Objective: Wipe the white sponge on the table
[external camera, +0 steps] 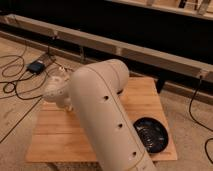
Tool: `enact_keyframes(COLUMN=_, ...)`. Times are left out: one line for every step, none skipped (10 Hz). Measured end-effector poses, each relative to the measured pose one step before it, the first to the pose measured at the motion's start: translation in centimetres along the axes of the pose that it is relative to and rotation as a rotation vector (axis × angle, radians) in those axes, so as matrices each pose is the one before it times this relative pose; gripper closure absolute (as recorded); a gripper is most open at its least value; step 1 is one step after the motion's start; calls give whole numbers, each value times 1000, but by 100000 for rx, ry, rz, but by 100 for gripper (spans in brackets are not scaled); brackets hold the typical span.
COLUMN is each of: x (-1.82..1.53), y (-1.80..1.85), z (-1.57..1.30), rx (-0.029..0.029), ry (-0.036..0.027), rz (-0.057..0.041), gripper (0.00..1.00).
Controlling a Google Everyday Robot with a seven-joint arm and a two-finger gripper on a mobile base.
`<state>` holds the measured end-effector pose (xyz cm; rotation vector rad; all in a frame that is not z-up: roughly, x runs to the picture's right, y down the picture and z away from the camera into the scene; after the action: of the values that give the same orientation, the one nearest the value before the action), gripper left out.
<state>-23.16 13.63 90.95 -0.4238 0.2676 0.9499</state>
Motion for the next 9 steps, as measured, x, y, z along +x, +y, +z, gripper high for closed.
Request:
enact_keyframes(x=751, y=415, z=-161, rx=-930, ry=402, rz=-679, gripper=100)
enact_keyframes(x=859, y=218, z=-67, rx=-1004, ry=426, rz=-193, gripper=100)
enact_keyframes(x=1225, y=-10, z=78, rx=-231, ry=1359, rz=-236, gripper=100)
enact_keyframes(x=1234, y=-388, z=178, rx=77, ry=1548, rz=477, gripper=100)
enact_keyframes(x=1244, y=-893, z=226, rx=728, ry=1569, rz=1302, gripper=100)
enact_keyframes(x=1238, y=-1462, z=331, rx=1183, ry=1648, rz=2695, gripper=100)
enact_keyframes(x=693, y=-1323, z=371, rx=993, ry=1055, rz=2933, gripper=100)
enact_keyframes(x=347, y=-1375, z=268, rx=1095, ry=591, rz=2940, gripper=100)
enact_keyframes(x=181, y=-1861, z=342, rx=1473, ry=463, rz=3892, gripper=100)
